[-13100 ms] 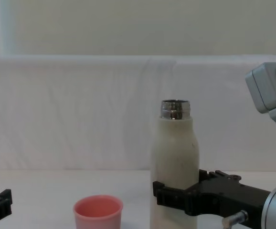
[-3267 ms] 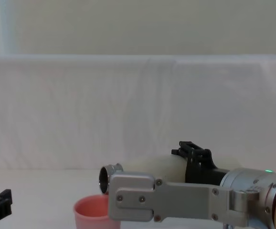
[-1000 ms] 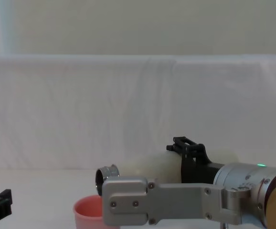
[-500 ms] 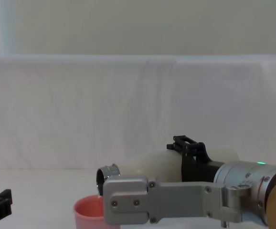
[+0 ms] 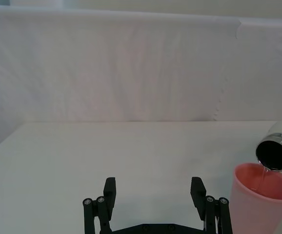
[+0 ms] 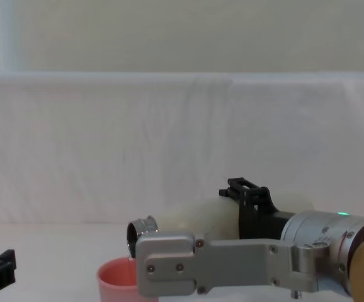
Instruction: Grasp the thermos with one hand and pour water into the cup lid.
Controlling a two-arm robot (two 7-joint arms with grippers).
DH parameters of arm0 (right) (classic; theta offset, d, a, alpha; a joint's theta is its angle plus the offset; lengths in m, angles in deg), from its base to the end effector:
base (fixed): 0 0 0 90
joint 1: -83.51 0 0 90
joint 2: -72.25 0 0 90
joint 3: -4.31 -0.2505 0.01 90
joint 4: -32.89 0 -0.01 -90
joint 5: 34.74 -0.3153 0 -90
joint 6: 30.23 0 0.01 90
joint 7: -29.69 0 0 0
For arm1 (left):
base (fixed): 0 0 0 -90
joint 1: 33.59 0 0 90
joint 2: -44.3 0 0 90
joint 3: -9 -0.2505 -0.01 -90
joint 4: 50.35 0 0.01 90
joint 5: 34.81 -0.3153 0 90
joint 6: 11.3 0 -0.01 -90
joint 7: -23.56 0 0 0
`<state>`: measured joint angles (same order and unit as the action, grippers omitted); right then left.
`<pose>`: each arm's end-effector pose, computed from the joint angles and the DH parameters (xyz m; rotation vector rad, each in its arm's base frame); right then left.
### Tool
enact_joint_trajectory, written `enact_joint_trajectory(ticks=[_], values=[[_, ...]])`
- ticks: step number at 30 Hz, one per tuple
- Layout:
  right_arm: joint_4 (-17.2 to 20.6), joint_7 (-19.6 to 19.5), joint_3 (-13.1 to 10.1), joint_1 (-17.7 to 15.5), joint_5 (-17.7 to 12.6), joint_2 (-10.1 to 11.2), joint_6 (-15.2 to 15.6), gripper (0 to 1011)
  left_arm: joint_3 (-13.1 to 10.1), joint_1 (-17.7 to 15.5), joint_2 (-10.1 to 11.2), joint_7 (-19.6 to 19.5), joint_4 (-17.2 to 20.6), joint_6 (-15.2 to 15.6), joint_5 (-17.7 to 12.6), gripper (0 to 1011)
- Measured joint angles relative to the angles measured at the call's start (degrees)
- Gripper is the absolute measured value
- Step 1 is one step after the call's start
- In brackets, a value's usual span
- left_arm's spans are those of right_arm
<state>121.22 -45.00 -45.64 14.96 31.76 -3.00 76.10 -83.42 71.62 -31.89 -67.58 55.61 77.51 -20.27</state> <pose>0.3555 0.1372 -0.2003 -1.0158 -1.2633 -0.8022 0.2695 0.0274 -0.2482 -0.0381 0.0139 1.4459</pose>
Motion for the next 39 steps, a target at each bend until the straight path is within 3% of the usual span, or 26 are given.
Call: enact_joint_trajectory(ticks=[39], values=[[-0.6, 0.1, 1.1, 0.7, 1.1, 0.1, -0.1, 957, 0.0, 0.0, 0.0, 0.0, 0.0, 0.0, 0.0, 1001]])
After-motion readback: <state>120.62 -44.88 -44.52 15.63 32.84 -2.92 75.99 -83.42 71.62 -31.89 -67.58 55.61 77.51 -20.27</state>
